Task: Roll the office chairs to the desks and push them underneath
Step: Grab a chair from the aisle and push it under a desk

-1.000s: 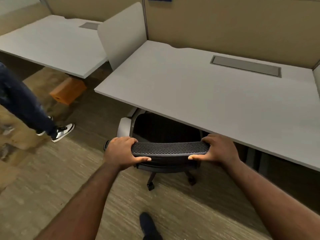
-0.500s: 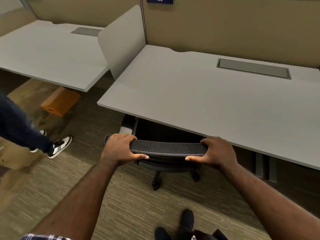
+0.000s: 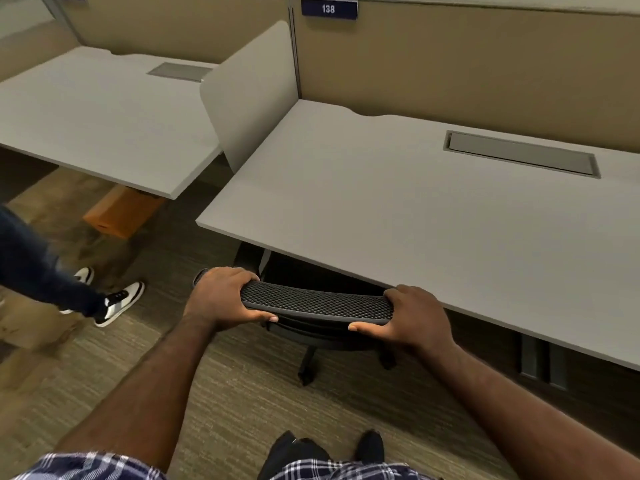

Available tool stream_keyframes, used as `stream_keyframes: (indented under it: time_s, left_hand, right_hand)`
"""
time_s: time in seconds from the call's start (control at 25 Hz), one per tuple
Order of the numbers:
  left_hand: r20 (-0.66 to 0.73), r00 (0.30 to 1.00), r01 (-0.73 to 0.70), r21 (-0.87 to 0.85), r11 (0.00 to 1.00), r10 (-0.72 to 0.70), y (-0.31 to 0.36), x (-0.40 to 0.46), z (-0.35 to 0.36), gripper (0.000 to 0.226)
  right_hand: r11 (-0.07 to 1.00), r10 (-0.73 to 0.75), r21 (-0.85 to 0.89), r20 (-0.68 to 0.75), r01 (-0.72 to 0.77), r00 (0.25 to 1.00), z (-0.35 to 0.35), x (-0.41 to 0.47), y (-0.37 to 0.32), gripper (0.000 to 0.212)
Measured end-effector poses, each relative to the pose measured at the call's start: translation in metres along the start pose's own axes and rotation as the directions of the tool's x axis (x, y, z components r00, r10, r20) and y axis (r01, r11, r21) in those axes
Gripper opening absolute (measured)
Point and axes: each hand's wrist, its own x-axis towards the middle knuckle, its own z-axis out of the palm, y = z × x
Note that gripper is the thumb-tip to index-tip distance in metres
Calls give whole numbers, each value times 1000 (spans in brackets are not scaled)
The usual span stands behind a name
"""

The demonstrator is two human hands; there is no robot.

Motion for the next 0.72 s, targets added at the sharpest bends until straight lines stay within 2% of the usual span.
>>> stream_keyframes:
  time_s: [0.48, 0.72]
  left_hand:
    - [66, 987, -146, 1, 989, 145, -71, 28, -13, 95]
    - [93, 970, -227, 4, 974, 226, -81, 34, -14, 95]
  right_hand:
    - [987, 147, -59, -36, -149, 988, 13, 4, -74, 92]
    - [970, 215, -105, -40, -218, 976, 13, -4, -89, 98]
